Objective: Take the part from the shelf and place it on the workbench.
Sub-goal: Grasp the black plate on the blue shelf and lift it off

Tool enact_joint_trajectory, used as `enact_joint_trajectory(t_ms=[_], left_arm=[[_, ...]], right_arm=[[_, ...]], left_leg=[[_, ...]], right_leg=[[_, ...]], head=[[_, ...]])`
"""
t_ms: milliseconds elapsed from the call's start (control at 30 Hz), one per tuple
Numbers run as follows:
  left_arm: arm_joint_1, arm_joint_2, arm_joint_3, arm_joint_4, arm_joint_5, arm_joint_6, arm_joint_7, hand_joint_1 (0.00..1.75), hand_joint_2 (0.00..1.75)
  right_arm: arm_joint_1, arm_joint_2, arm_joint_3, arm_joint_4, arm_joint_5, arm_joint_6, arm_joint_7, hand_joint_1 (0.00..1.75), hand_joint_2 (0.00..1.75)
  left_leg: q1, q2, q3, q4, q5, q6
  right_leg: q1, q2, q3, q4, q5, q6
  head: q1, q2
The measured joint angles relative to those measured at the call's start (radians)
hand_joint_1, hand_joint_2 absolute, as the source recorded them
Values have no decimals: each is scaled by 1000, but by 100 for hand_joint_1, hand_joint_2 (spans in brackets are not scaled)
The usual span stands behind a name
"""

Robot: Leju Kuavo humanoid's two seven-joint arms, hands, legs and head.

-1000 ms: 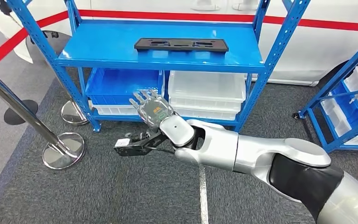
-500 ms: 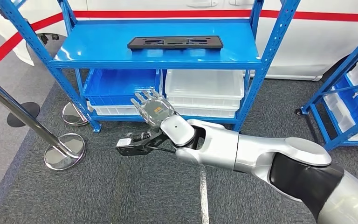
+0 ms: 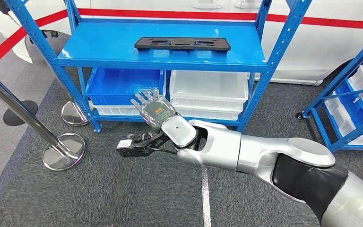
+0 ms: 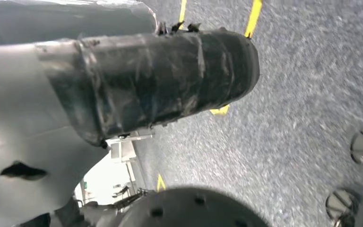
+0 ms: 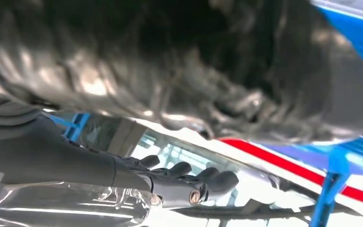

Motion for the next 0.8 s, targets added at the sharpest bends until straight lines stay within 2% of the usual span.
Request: enact_joint_trajectory(t_ms=[67, 100, 133, 167, 233, 300, 400, 467, 500, 567, 600, 633, 667, 700, 733, 800], left_arm=[[0, 0, 0, 0, 0, 0, 1, 0, 0], [0, 1, -1, 0, 0, 0, 1, 0, 0], [0, 1, -1, 0, 0, 0, 1, 0, 0], [0, 2, -1, 0, 0, 0, 1, 0, 0], [1, 2, -1, 0, 0, -3, 1, 0, 0], [0, 2, -1, 0, 0, -5, 1, 0, 0], [1, 3, -2, 0, 0, -6, 0, 0, 0], [1, 3, -2, 0, 0, -9, 0, 0, 0], [1, 3, -3, 0, 0, -10, 0, 0, 0], [0, 3, -3, 0, 0, -13, 0, 0, 0], [0, 3, -3, 0, 0, -14, 0, 0, 0], [0, 3, -4, 0, 0, -15, 0, 0, 0], [1, 3, -4, 0, 0, -15, 0, 0, 0], [1, 3, -4, 0, 0, -15, 0, 0, 0], [1, 4, -4, 0, 0, -15, -1, 0, 0], [1, 5, -4, 0, 0, -15, -2, 0, 0]], right_arm=[[0, 0, 0, 0, 0, 1, 0, 0, 0], [2, 0, 1, 1, 0, 2, 0, 0, 0], [4, -1, 2, 2, 0, 2, 0, 0, 0], [5, -1, 3, 2, 0, 3, 0, 0, 0], [3, -1, 4, 3, 0, 5, 0, 0, 0], [1, -1, 4, 3, 0, 7, 0, 0, 0], [1, -2, 5, 4, 0, 9, 1, 0, 0], [-1, -2, 5, 5, 0, 9, 1, 0, 0], [-2, -2, 5, 4, 0, 10, 1, 0, 0], [-4, -2, 7, 5, 0, 12, 1, 0, 0], [-3, -2, 8, 5, 0, 13, 1, 0, 0], [-3, -2, 11, 5, 0, 15, 1, 0, 0], [-3, -2, 12, 6, 0, 15, 1, 0, 0], [-4, -2, 13, 6, 0, 16, 1, 0, 0], [-5, -2, 14, 6, 0, 17, 1, 0, 0], [-8, -2, 15, 6, 0, 18, 1, 0, 0]], left_leg=[[0, 1, 0, 0, 0, 4], [0, 1, -1, 2, -1, 6], [0, 1, -1, 4, -3, 6], [0, 0, -1, 8, -5, 6], [1, -2, -2, 19, -13, 0], [-2, -4, -9, 36, -23, -11], [-4, -4, -16, 41, -25, -22], [-2, -3, -26, 63, -43, -31], [-1, -3, -41, 97, -63, -37], [2, -2, -98, 218, -120, -47], [3, -2, -127, 276, -139, -49], [4, -2, -147, 311, -144, -49], [4, -2, -147, 306, -128, -48], [3, -2, -129, 263, -96, -44], [3, -2, -97, 193, -58, -39], [-3, -3, -37, 71, -15, -27]], right_leg=[[-1, -1, -59, 126, -59, 3], [-2, -1, -86, 181, -76, 5], [-3, -1, -98, 203, -75, 7], [-4, -1, -92, 189, -55, 8], [-8, -2, -35, 68, 6, 8], [-7, 0, 12, -31, 37, 2], [-4, 2, 17, -46, 37, -14], [-8, 3, 19, -50, 40, -24], [-10, 3, 20, -52, 41, -28], [-10, 2, 21, -53, 41, -33], [-10, 1, 21, -52, 40, -34], [-9, 2, 21, -52, 40, -35], [-9, 3, 22, -52, 39, -35], [-9, 4, 24, -52, 39, -35], [-8, 5, 26, -53, 38, -34], [-6, 7, 27, -54, 37, -30]], head=[[0, 0], [0, 0], [0, 0], [0, 0], [0, 0], [-1, 0], [-1, 0], [-2, 0], [-3, 0], [-4, 0], [-4, 0], [-4, 0], [-4, 0], [-4, 0], [-4, 0], [-4, 0]])
